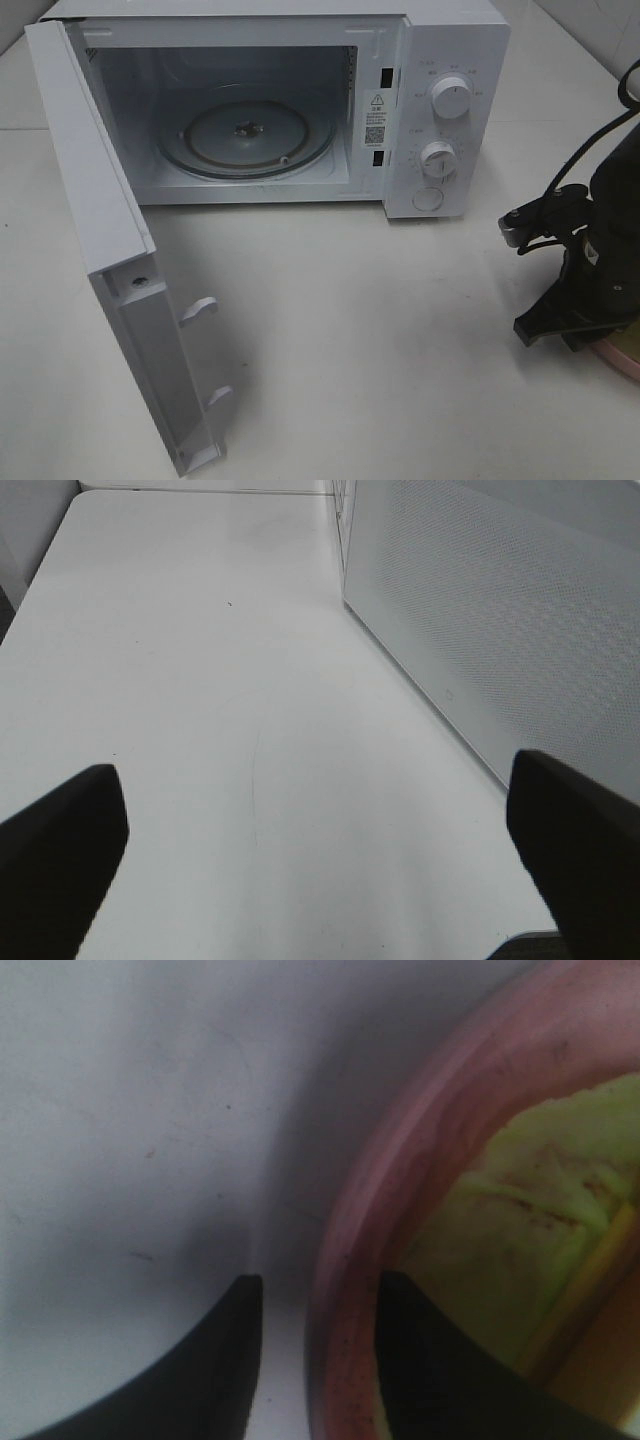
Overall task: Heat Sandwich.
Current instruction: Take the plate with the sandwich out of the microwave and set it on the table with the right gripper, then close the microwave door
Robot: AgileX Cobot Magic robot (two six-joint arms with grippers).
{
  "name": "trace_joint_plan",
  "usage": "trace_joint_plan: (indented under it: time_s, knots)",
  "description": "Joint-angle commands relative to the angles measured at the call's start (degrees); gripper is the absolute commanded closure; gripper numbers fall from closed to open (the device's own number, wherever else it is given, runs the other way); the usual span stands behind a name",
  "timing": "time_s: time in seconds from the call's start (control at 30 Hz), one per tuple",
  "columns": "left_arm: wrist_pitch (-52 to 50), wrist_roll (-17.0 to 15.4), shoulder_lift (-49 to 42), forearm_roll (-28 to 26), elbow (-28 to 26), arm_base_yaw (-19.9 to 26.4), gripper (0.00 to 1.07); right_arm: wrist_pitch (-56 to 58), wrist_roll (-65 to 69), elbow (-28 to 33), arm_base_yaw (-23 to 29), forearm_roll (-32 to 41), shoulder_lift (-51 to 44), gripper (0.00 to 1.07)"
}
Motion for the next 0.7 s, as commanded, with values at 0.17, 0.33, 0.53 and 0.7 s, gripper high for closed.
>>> trace_joint_plan:
  time_s: [0.17, 0.33, 0.53, 0.7]
  knots:
    - [-0.7, 0.0, -1.3, -0.1, 0.3, 0.1, 0.09, 1.0, 0.3, -0.2, -0.4, 0.1, -4.2, 0.63]
    - [-0.7, 0.0, -1.3, -0.1, 0.3, 0.1, 0.09, 1.9, -0.9, -0.2, -0.4, 1.9, -7.2, 0.53]
    - [-0.7, 0.0, -1.3, -0.1, 0.3, 0.1, 0.09, 2.6, -7.1, -0.2, -0.4, 7.3, -11.0, 0.37]
    - [-0.7, 0.0, -1.3, -0.1, 0.3, 0.1, 0.09, 4.6, -12.4, -0.2, -0.4, 13.3, -15.8, 0.28]
